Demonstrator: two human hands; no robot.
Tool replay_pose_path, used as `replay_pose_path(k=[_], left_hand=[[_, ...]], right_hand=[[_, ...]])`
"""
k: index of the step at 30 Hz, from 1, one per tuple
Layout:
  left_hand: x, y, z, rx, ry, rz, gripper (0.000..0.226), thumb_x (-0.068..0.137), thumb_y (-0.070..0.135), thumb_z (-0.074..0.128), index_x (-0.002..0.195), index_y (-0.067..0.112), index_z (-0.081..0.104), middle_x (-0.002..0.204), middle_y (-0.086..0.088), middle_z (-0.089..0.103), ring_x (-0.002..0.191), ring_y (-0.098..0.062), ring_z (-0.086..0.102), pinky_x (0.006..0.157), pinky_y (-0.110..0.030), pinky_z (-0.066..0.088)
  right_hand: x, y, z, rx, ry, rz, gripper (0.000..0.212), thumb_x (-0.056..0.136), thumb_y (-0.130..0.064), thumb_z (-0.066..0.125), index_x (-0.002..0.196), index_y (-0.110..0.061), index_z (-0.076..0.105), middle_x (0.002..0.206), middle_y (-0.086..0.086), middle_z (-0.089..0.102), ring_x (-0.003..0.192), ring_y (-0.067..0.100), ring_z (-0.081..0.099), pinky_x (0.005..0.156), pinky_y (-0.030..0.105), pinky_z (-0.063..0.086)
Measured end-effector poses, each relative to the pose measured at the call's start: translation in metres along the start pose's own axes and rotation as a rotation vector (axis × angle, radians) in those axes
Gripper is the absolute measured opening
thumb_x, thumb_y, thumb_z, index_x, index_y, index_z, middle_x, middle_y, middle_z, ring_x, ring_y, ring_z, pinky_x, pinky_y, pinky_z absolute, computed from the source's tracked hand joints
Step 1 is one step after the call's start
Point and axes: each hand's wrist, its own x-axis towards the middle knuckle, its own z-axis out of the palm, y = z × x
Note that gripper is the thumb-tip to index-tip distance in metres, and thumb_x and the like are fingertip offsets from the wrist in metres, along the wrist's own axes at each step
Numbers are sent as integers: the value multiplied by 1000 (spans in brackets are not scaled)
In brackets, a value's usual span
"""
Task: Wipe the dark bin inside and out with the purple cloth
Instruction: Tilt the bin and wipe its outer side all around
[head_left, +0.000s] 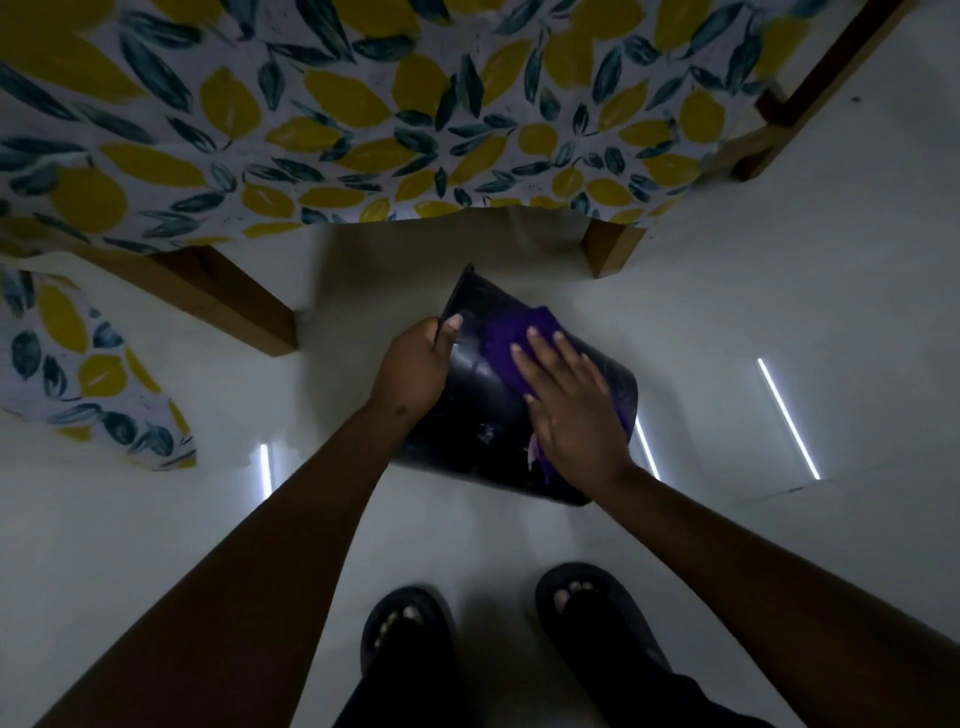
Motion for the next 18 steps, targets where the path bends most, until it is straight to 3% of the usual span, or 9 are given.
replay_pose_path(k=[3, 7, 10, 12, 16, 18], left_hand=[[-2, -6, -2, 1, 33, -12, 45, 100, 43, 33, 83, 9, 56, 75, -3, 57, 76, -22, 55, 70, -29, 38], [4, 1, -1, -3, 22, -6, 40, 100, 41, 34, 82, 11, 53, 76, -3, 55, 76, -21, 52, 69, -27, 34], [6, 1, -2, -4, 9, -8, 43, 101, 40, 33, 84, 7, 55, 79, -7, 56, 76, -21, 52, 69, -27, 33], [6, -3, -5, -2, 1, -20, 46, 101, 41, 33, 85, 4, 56, 76, -7, 56, 75, -22, 53, 68, -28, 34], [8, -8, -14, 25, -7, 11, 51, 100, 43, 33, 93, 1, 61, 81, -14, 61, 77, -25, 57, 70, -30, 39], [9, -9, -16, 41, -10, 13, 51, 99, 43, 34, 93, 2, 62, 81, -14, 62, 78, -27, 58, 71, -32, 41]], right_hand=[[-20, 4, 6, 49, 66, 144, 56, 97, -31, 33, 150, -30, 18, 159, 0, 22, 147, 23, 13, 113, 54, 28], [-47, -15, 23, -164, -19, -83, 79, 85, -25, 53, 152, -32, 11, 161, 3, 13, 147, 35, 8, 115, 56, 18], [-20, -23, 16, -158, -25, -196, 75, 85, -26, 45, 152, -34, 10, 161, 1, 11, 147, 33, 9, 115, 52, 15], [3, -18, 7, -78, -19, -97, 63, 93, -29, 39, 152, -30, 16, 160, 1, 18, 147, 28, 14, 115, 49, 21], [2, 14, 5, 217, 45, 350, 50, 100, -34, 34, 147, -19, 33, 152, 7, 37, 140, 26, 36, 112, 44, 34], [-18, 22, 9, 233, 27, 365, 52, 98, -35, 29, 147, -19, 33, 152, 7, 38, 139, 28, 37, 110, 48, 37]])
